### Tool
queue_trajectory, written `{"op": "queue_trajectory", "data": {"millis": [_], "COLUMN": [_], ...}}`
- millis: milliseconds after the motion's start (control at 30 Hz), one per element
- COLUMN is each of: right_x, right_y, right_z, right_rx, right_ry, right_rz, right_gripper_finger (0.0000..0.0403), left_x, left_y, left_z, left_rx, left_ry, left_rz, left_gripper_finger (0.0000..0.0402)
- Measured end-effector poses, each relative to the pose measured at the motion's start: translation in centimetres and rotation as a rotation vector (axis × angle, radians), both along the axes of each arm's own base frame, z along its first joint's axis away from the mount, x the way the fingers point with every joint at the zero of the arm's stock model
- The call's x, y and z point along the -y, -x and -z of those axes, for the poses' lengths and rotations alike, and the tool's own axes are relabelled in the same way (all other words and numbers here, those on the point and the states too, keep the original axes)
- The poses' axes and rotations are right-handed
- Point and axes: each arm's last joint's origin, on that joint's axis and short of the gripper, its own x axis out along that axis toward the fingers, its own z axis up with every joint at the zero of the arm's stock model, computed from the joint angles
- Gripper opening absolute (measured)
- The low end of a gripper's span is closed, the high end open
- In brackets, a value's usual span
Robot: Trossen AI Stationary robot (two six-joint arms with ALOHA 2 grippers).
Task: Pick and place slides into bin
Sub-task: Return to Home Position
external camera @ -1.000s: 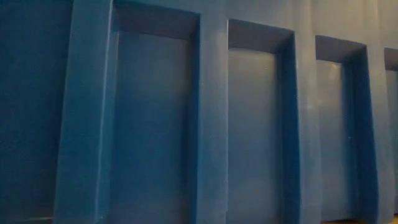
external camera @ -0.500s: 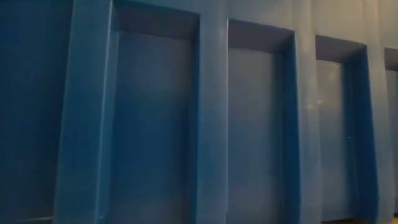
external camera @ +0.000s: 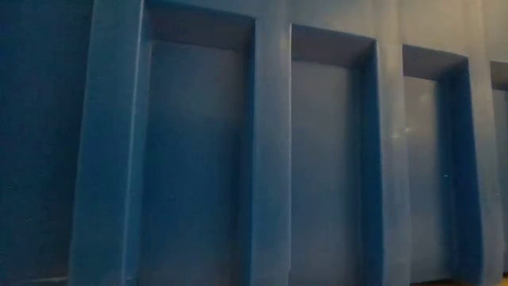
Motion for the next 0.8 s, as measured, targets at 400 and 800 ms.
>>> {"op": "queue_trajectory", "data": {"millis": [400, 800], "right_x": [0.1, 0.0], "right_y": [-0.1, -0.5], "right_z": [0.0, 0.4], "right_rx": [-0.015, -0.069], "right_ry": [-0.032, -0.013], "right_rz": [0.024, 0.028], "right_gripper_finger": [0.0291, 0.0291], "left_x": [1.5, 2.3], "left_y": [-2.0, -2.9], "left_z": [5.1, 8.3], "left_rx": [0.094, -0.063], "left_ry": [0.006, -0.115], "left_rz": [-0.013, 0.049], "left_gripper_finger": [0.0289, 0.0289]}}
